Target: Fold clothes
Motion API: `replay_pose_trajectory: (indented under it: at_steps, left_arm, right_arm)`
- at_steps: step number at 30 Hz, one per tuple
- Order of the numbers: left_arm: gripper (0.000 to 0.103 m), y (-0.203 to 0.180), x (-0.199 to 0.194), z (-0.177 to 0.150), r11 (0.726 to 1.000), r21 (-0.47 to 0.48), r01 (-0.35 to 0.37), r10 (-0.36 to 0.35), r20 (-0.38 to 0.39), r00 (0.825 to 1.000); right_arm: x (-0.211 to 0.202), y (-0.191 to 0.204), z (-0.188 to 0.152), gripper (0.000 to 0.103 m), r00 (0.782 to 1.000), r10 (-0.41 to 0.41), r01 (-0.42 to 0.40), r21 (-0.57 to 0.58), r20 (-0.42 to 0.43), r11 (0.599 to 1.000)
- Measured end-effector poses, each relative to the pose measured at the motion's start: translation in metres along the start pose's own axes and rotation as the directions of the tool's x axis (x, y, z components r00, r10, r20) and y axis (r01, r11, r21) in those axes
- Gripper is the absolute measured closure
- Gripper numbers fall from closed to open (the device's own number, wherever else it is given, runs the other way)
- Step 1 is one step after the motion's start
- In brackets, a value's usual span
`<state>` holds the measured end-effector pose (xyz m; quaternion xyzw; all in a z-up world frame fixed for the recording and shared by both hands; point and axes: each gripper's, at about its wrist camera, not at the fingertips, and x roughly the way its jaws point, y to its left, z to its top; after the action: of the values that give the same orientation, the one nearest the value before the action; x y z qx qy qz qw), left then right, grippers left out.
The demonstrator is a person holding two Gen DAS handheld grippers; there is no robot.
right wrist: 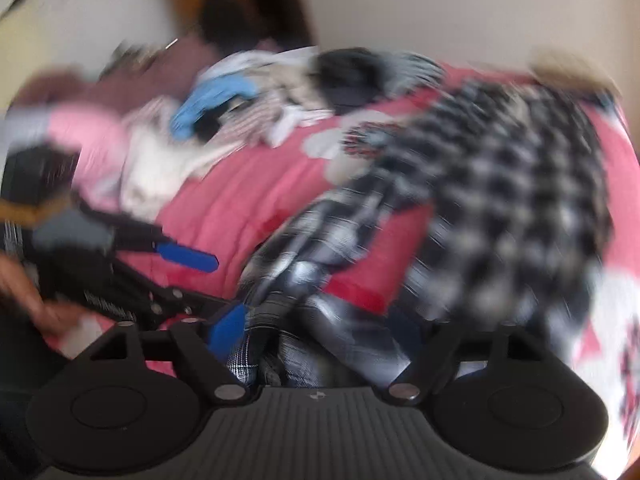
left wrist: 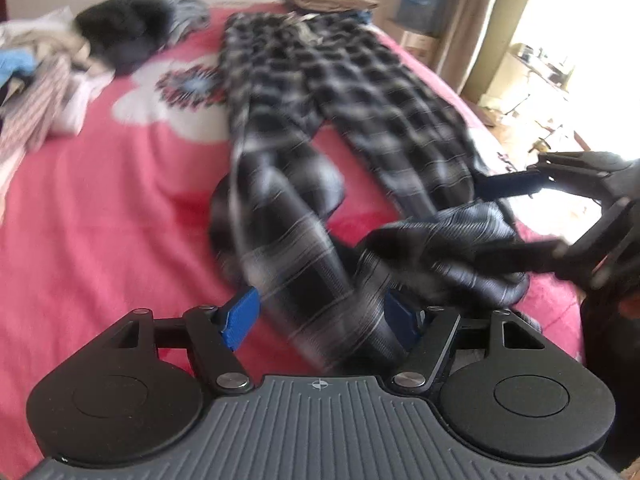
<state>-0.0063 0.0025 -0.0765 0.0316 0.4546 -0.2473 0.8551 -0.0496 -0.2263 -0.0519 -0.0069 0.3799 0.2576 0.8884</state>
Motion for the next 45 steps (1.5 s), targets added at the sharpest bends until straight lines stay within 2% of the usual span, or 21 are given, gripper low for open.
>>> replay_pose_trajectory:
  at_steps: [2, 3, 4, 6, 8, 11, 14, 15, 16, 18, 19, 21, 24, 27, 30, 33, 36, 38, 40, 42, 45]
  left_arm:
    - [0.027, 0.004, 0.002, -0.004, 1.000, -0.020, 0.013, -0.014, -0.028, 1.000]
    - [0.022, 0.004, 0.006, -0.005, 0.999, -0.029, 0.027, -0.028, -0.049, 0.998]
    - [0.018, 0.004, 0.009, -0.006, 0.998, -0.038, 0.042, -0.045, -0.071, 0.996]
    - [0.017, 0.002, 0.018, -0.006, 0.997, -0.053, 0.063, -0.068, -0.107, 0.992]
    - [0.017, 0.000, 0.026, -0.005, 0.995, -0.064, 0.072, -0.080, -0.124, 0.989]
    - [0.017, -0.003, 0.037, -0.002, 0.993, -0.085, 0.084, -0.096, -0.137, 0.986]
    - [0.022, -0.010, 0.046, -0.001, 0.995, -0.084, 0.053, -0.065, -0.141, 0.988]
    - [0.031, -0.013, 0.047, -0.002, 0.998, -0.060, 0.027, -0.035, -0.136, 0.990]
    - [0.056, -0.017, 0.048, -0.003, 0.999, -0.036, 0.001, -0.005, -0.130, 0.992]
    - [0.082, -0.022, 0.049, -0.006, 0.999, 0.008, -0.046, 0.047, -0.126, 0.991]
    - [0.090, -0.022, 0.048, -0.006, 0.999, 0.011, -0.052, 0.053, -0.125, 0.991]
    - [0.097, -0.019, 0.041, -0.006, 0.998, 0.016, -0.059, 0.060, -0.115, 0.991]
    - [0.098, -0.010, 0.019, 0.001, 0.996, 0.041, -0.082, 0.085, -0.088, 0.993]
    - [0.099, 0.011, -0.008, 0.019, 0.986, 0.070, -0.150, 0.154, -0.059, 0.986]
    - [0.099, 0.040, -0.025, 0.036, 0.962, 0.085, -0.258, 0.263, -0.047, 0.964]
    - [0.095, 0.069, -0.019, 0.049, 0.935, 0.086, -0.344, 0.352, -0.089, 0.932]
    - [0.082, 0.084, -0.011, 0.052, 0.932, 0.010, -0.363, 0.361, -0.127, 0.924]
    - [0.081, 0.082, -0.017, 0.050, 0.937, -0.023, -0.349, 0.345, -0.096, 0.934]
    - [0.074, 0.077, -0.026, 0.047, 0.940, -0.035, -0.340, 0.338, -0.058, 0.939]
    - [0.068, 0.073, -0.038, 0.046, 0.941, -0.036, -0.335, 0.335, -0.022, 0.942]
    - [0.062, 0.076, -0.053, 0.046, 0.944, -0.031, -0.329, 0.329, 0.000, 0.944]
  right_arm:
    - [0.018, 0.010, -0.005, 0.014, 0.998, -0.044, 0.040, -0.092, -0.043, 0.995]
    - [0.023, 0.009, -0.008, 0.022, 0.995, -0.070, 0.062, -0.103, -0.068, 0.993]
    - [0.028, 0.008, -0.012, 0.034, 0.991, -0.095, 0.085, -0.115, -0.092, 0.990]
    - [0.035, 0.004, -0.019, 0.076, 0.982, -0.139, 0.123, -0.120, -0.130, 0.985]
    - [0.017, -0.018, -0.020, 0.092, 0.988, -0.132, 0.135, 0.034, -0.081, 0.990]
    - [-0.007, -0.048, -0.025, 0.095, 0.978, -0.206, 0.206, 0.216, -0.021, 0.954]
    - [-0.021, -0.080, -0.036, 0.095, 0.965, -0.260, 0.245, 0.377, -0.010, 0.894]
    - [-0.024, -0.088, -0.042, 0.095, 0.968, -0.252, 0.231, 0.425, -0.006, 0.875]
    - [-0.026, -0.093, -0.046, 0.095, 0.968, -0.249, 0.222, 0.459, -0.001, 0.860]
    - [-0.029, -0.101, -0.053, 0.095, 0.969, -0.247, 0.209, 0.504, 0.009, 0.838]
    - [-0.030, -0.104, -0.055, 0.095, 0.969, -0.247, 0.204, 0.521, 0.014, 0.829]
    - [-0.032, -0.108, -0.059, 0.095, 0.969, -0.244, 0.195, 0.542, 0.020, 0.818]
    - [-0.033, -0.108, -0.061, 0.095, 0.970, -0.242, 0.190, 0.542, 0.025, 0.819]
    - [-0.036, -0.107, -0.062, 0.095, 0.974, -0.225, 0.172, 0.525, 0.037, 0.834]
    - [-0.037, -0.105, -0.064, 0.095, 0.979, -0.194, 0.139, 0.513, 0.054, 0.847]
    - [-0.036, -0.104, -0.065, 0.095, 0.983, -0.173, 0.122, 0.501, 0.057, 0.857]
    - [-0.034, -0.101, -0.066, 0.093, 0.986, -0.163, 0.122, 0.482, 0.044, 0.868]
    - [-0.035, -0.100, -0.065, 0.092, 0.987, -0.160, 0.127, 0.467, 0.030, 0.875]
    - [-0.038, -0.097, -0.064, 0.086, 0.986, -0.167, 0.142, 0.447, 0.017, 0.883]
    - [-0.042, -0.094, -0.062, 0.061, 0.984, -0.180, 0.159, 0.424, 0.009, 0.891]
    - [-0.056, -0.090, -0.062, 0.046, 0.980, -0.195, 0.167, 0.409, 0.027, 0.897]
